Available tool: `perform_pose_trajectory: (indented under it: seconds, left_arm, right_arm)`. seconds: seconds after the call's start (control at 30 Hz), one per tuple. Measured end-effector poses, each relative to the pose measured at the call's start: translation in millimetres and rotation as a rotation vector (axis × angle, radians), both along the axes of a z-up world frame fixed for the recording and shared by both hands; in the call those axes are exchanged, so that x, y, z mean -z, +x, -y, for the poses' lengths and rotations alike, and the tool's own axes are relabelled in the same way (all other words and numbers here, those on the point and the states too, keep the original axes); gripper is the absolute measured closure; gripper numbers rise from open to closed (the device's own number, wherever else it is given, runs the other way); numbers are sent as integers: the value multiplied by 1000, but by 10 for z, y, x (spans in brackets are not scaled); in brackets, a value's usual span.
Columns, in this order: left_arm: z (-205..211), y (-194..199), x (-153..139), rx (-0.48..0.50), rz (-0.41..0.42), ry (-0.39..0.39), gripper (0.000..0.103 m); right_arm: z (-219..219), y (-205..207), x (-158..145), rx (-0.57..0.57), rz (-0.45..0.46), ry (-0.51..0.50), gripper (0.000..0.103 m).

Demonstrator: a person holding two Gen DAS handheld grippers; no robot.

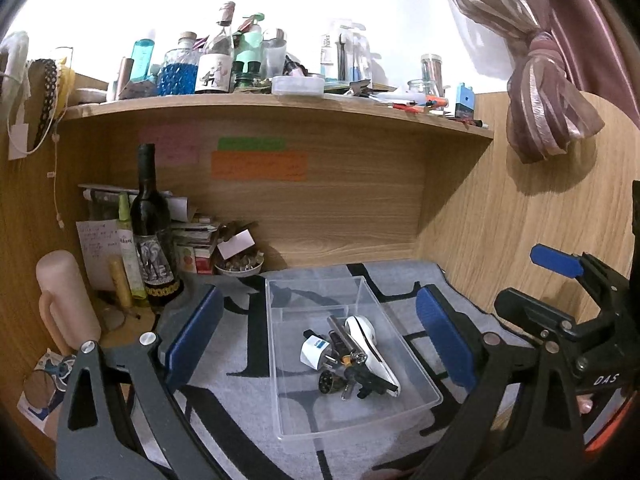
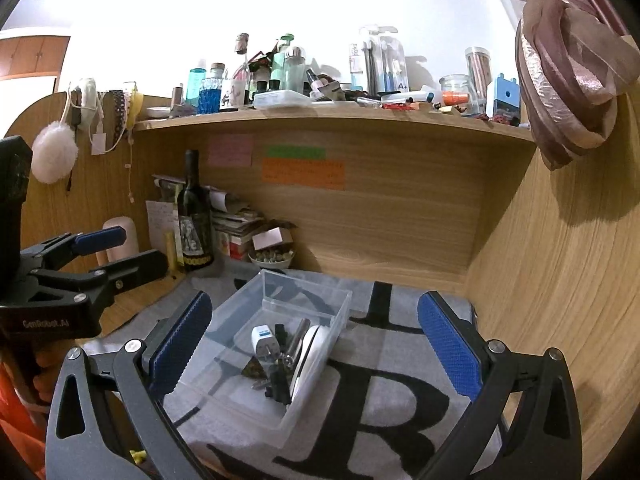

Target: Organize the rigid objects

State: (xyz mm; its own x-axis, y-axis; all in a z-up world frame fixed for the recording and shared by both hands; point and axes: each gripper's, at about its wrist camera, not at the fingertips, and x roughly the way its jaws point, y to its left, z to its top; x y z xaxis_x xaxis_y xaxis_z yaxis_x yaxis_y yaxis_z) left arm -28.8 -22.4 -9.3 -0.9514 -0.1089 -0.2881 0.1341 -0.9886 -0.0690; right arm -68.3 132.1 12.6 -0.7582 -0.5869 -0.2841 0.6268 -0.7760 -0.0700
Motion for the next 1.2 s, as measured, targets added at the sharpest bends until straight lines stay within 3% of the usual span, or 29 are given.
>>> perform_pose_trajectory:
  seconds: [1.2]
  left_arm:
    - [84, -47, 35, 4, 14, 16, 4]
  right_arm:
    - [33, -11, -7, 7, -5, -1, 0]
